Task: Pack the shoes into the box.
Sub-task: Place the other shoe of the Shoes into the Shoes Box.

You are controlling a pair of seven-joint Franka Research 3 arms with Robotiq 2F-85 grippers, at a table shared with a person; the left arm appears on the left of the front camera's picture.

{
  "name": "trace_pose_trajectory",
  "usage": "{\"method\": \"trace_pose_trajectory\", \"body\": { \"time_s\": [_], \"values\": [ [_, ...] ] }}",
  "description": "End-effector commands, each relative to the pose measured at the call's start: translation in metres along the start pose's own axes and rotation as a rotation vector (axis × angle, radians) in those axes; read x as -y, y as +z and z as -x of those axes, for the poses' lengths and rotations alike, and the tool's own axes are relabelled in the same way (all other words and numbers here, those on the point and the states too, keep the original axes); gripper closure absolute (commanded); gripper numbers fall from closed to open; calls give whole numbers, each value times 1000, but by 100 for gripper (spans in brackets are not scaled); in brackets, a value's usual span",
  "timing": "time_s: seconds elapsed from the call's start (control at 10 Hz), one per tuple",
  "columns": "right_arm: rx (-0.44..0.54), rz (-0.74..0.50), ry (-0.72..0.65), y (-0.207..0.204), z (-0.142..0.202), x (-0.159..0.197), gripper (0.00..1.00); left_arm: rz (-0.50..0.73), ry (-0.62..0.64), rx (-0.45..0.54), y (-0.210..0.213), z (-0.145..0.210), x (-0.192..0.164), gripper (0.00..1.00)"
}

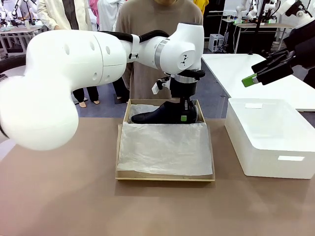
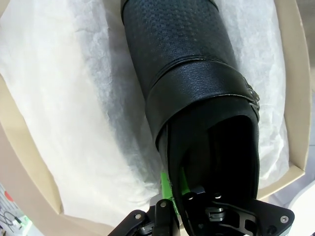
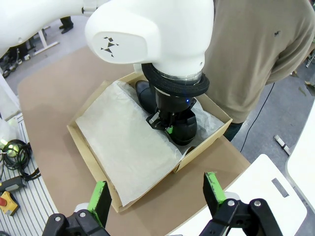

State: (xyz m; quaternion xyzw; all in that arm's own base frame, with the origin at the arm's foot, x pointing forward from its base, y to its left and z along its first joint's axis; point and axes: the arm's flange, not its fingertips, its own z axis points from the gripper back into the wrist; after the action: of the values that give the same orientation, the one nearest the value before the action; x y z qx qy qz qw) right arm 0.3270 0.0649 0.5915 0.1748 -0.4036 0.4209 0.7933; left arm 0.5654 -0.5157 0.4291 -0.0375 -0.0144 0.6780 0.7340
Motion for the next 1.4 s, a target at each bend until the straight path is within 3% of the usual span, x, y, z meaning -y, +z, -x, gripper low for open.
{"method": "trace_pose_trajectory", "body": {
  "time_s": [0.0,0.1,0.6,1.0,1.1,1.2,1.3],
  "values": [
    [15,-12,-2,-1,0,0,0,-40,84,25,7,9,6,100],
    [15,-12,-2,-1,0,0,0,-42,86,28,6,8,6,100],
    [15,-12,-2,-1,0,0,0,-24,107,31,25,7,6,4],
    [15,-12,-2,-1,0,0,0,12,142,3,69,-5,2,0],
    [15,-12,-2,-1,0,0,0,-75,115,-36,58,-21,2,0],
    [15,-12,-2,-1,0,0,0,27,58,-17,62,-6,2,0],
    [15,-12,-2,-1,0,0,0,27,58,-17,62,-6,2,0]
  ]
}}
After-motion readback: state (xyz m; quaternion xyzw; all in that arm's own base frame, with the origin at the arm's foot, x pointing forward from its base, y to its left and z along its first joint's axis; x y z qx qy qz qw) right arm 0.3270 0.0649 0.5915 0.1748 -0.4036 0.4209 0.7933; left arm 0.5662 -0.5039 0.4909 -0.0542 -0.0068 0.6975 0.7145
